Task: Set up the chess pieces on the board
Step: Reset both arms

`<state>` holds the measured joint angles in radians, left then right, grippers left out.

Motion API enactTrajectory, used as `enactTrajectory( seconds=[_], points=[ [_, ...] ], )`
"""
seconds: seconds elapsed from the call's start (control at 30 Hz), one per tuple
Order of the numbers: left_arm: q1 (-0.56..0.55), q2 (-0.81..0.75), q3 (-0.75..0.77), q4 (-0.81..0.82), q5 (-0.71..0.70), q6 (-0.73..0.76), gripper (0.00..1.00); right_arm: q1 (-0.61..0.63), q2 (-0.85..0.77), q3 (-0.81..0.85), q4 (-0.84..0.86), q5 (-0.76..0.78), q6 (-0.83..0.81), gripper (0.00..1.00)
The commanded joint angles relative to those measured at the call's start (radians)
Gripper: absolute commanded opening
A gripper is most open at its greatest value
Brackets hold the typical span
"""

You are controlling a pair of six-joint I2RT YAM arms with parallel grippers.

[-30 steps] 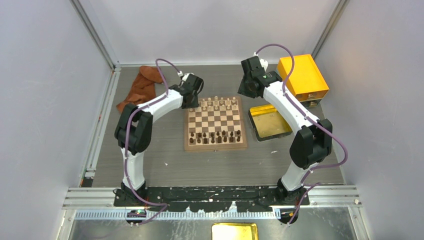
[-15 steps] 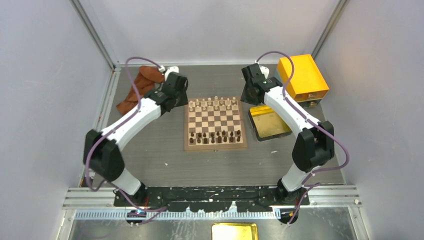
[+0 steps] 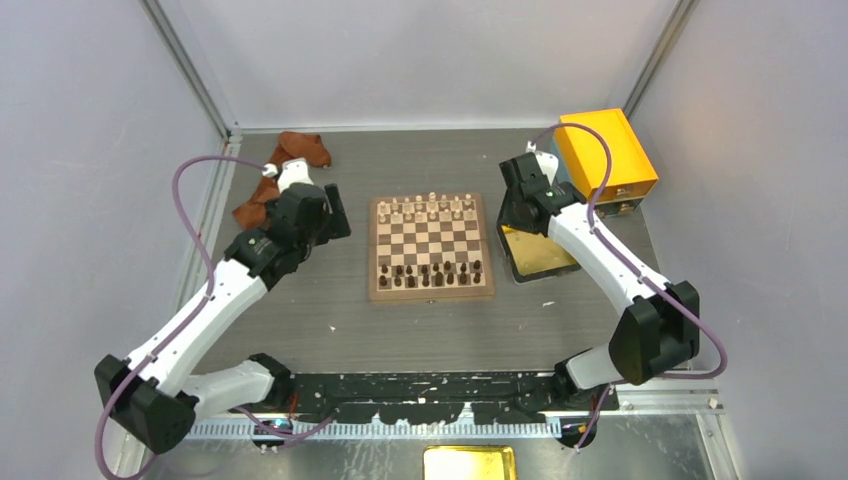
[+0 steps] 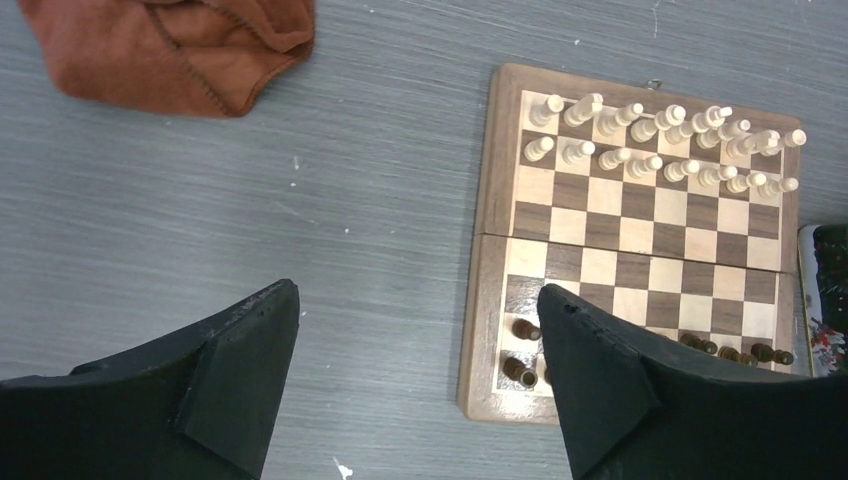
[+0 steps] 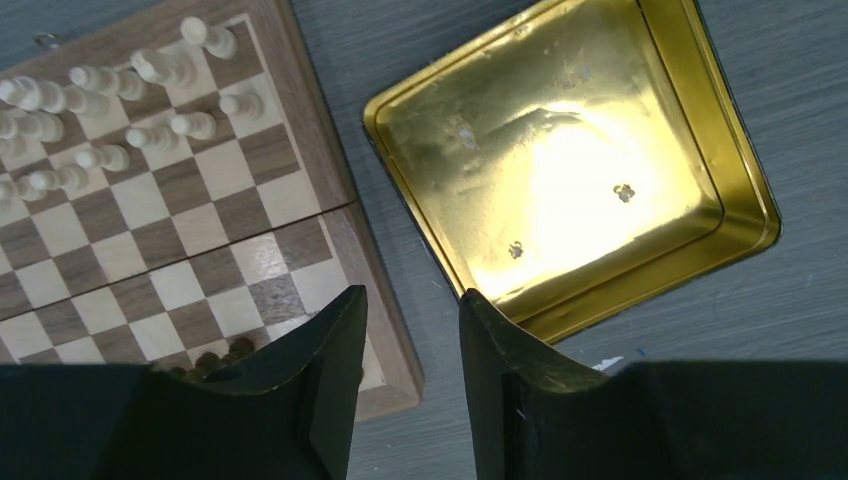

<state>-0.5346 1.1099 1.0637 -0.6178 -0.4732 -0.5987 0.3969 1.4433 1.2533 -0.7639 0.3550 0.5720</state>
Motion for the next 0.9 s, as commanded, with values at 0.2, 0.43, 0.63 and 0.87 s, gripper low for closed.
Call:
enactTrajectory(
  seconds=[0.2,0.43,0.63,0.87],
  points=[
    [-0.004,-0.145,-0.098,0.017,-0.106,0.032,1.00,-0.002,-0.143,-0.174,0.140,0.080,-0.038,0.61],
    [-0.004,-0.184,-0.191,0.153,-0.183,0.129,1.00,0.000,-0.195,-0.215,0.262,0.228,-0.111,0.81],
    [-0.002,-0.175,-0.233,0.181,-0.232,0.146,1.00,0.000,-0.204,-0.214,0.271,0.339,-0.137,0.90],
    [-0.002,-0.160,-0.252,0.195,-0.234,0.145,1.00,-0.001,-0.225,-0.242,0.295,0.355,-0.120,0.95]
  ],
)
